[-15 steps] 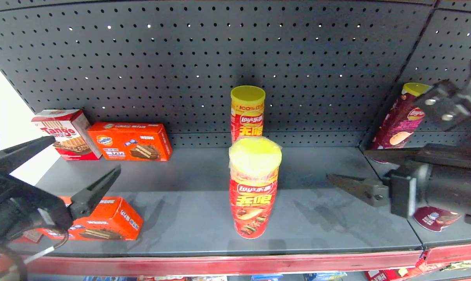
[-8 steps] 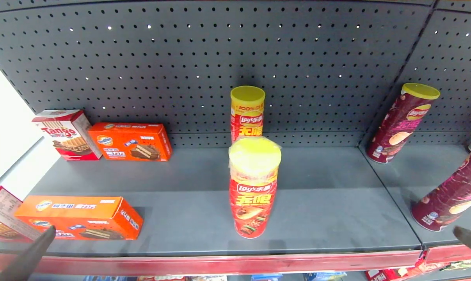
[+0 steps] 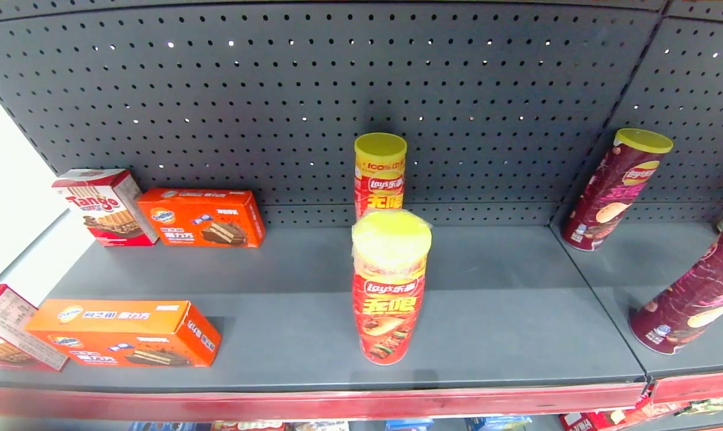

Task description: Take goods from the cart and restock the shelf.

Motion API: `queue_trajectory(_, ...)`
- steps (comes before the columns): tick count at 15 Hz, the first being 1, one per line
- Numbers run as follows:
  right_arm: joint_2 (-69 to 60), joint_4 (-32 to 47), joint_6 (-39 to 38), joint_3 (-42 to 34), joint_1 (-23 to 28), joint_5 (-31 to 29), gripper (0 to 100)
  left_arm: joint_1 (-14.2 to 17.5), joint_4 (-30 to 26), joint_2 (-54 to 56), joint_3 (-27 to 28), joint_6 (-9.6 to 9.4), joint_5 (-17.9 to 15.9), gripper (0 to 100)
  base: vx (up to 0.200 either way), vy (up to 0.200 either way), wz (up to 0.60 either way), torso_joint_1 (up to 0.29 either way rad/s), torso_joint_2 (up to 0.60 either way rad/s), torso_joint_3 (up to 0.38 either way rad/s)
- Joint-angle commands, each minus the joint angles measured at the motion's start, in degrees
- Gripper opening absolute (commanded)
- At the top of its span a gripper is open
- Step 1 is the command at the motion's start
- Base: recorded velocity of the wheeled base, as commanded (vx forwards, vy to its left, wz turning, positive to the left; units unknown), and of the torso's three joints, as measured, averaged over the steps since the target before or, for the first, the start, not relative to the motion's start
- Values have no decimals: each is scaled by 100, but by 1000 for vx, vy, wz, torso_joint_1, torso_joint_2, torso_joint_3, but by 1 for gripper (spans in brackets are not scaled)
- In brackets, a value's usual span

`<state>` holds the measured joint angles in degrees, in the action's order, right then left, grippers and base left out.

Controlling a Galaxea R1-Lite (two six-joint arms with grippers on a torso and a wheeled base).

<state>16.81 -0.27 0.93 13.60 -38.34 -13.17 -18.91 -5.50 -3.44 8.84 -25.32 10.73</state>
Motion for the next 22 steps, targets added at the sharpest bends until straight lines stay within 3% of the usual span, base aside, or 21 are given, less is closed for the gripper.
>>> queue_trajectory(1, -626, 9, -14, -552, 433, -2, 100, 45, 14, 344, -277, 27, -1, 100, 0, 0, 0, 0, 0, 0)
queue_trajectory(4, -758, 18, -49, -1202, 1725, 51, 100, 107, 40, 344, -444, 141, 8, 100, 0, 0, 0, 0, 0, 0)
queue_trajectory(6, -547, 44, -75, -1202, 2269, 86, 100, 142, 31, 344, -444, 431, 52, 100, 0, 0, 0, 0, 0, 0)
queue_trajectory(7, -310, 44, -84, -1202, 2718, 86, 100, 238, 31, 106, -444, 607, 96, 100, 0, 0, 0, 0, 0, 0)
queue_trajectory(9, -257, 44, -84, -1202, 3263, 86, 100, 458, 31, -131, -444, 739, 158, 100, 0, 0, 0, 0, 0, 0)
queue_trajectory(10, -512, 36, -84, -1202, 3711, 95, 100, 748, 22, -192, -453, 792, 140, 100, 0, 0, 0, 0, 0, 0)
queue_trajectory(11, -978, 44, -84, -1202, 3904, 95, 100, 818, 22, -184, -453, 888, 140, 100, 0, 0, 0, 0, 0, 0)
queue_trajectory(12, -1435, 9, -101, -1211, 4001, 33, 100, 827, 31, -175, -462, 1064, 149, 100, 0, 0, 0, 0, 0, 0)
queue_trajectory(14, -1664, -123, -181, -1255, 3931, -336, 100, 827, 40, -184, -471, 1135, 123, 100, 0, 0, 0, 0, 0, 0)
queue_trajectory(15, -1664, -123, -251, -1255, 3931, -248, 100, 827, 40, -184, -471, 1152, 114, 100, 0, 0, 0, 0, 0, 0)
queue_trajectory(16, -1664, -114, -268, -1255, 3931, 701, 100, 818, 40, -184, -480, 1161, 70, 100, 0, 0, 0, 0, 0, 0)
queue_trajectory(17, -1664, -96, -216, -1255, 3939, 1185, 100, 827, 40, -184, -480, 1170, -18, 100, 0, 0, 0, 0, 0, 0)
queue_trajectory(18, -1664, -70, -137, -1246, 3939, 1202, 100, 827, 49, -175, -488, 1328, -185, 100, 0, 0, 0, 0, 0, 0)
queue_trajectory(20, -1664, -123, -348, -1299, 3939, 60, 100, 827, 49, -175, -515, 1548, -211, 100, 0, 0, 0, 0, 0, 0)
queue_trajectory(22, -1664, -175, -110, -1317, 3939, 622, 100, 827, 172, -175, -585, 1653, -220, 100, 0, 0, 0, 0, 0, 0)
